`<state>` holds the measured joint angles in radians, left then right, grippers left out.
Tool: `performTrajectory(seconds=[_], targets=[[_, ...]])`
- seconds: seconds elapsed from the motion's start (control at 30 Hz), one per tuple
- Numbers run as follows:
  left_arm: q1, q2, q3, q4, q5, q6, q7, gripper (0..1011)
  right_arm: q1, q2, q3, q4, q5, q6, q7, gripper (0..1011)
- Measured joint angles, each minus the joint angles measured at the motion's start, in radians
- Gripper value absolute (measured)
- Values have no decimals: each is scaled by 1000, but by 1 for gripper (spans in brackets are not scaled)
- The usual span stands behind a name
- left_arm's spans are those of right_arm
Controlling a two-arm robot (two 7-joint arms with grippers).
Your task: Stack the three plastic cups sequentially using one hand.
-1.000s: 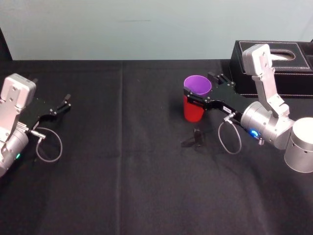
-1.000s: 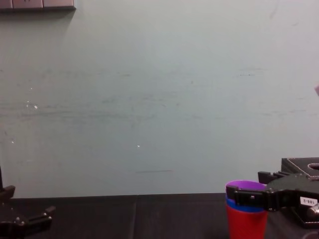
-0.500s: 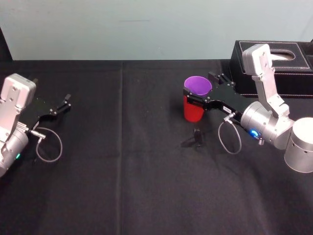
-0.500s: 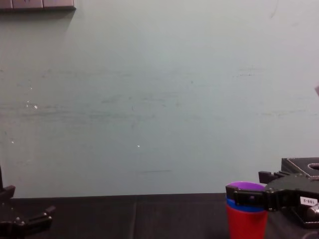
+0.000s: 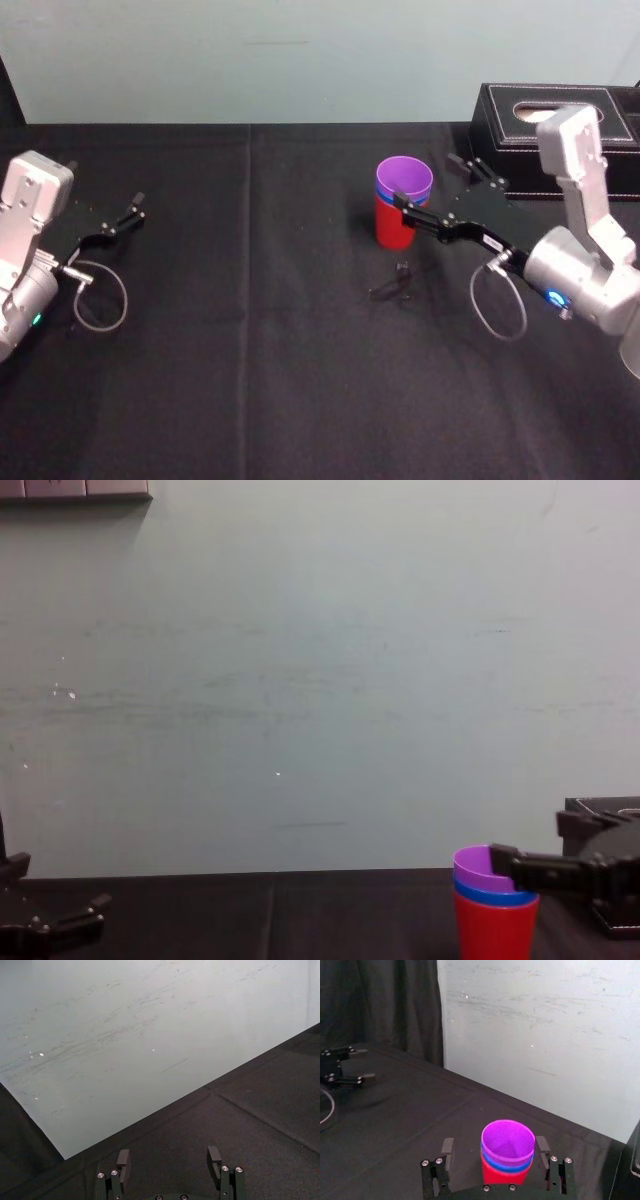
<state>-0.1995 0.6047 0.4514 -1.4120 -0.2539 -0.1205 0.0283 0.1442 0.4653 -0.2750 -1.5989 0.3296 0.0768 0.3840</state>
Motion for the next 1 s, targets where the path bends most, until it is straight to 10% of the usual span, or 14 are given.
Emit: performTrajectory(seconds=[0.5,1.0], targets=[[0,0,0,0,0,0,0,1005,-172,0,31,-26,-53,-199,-14,1003],[0,0,0,0,0,0,0,1004,-189,-59,56,14,-115,-242,-51,1003]])
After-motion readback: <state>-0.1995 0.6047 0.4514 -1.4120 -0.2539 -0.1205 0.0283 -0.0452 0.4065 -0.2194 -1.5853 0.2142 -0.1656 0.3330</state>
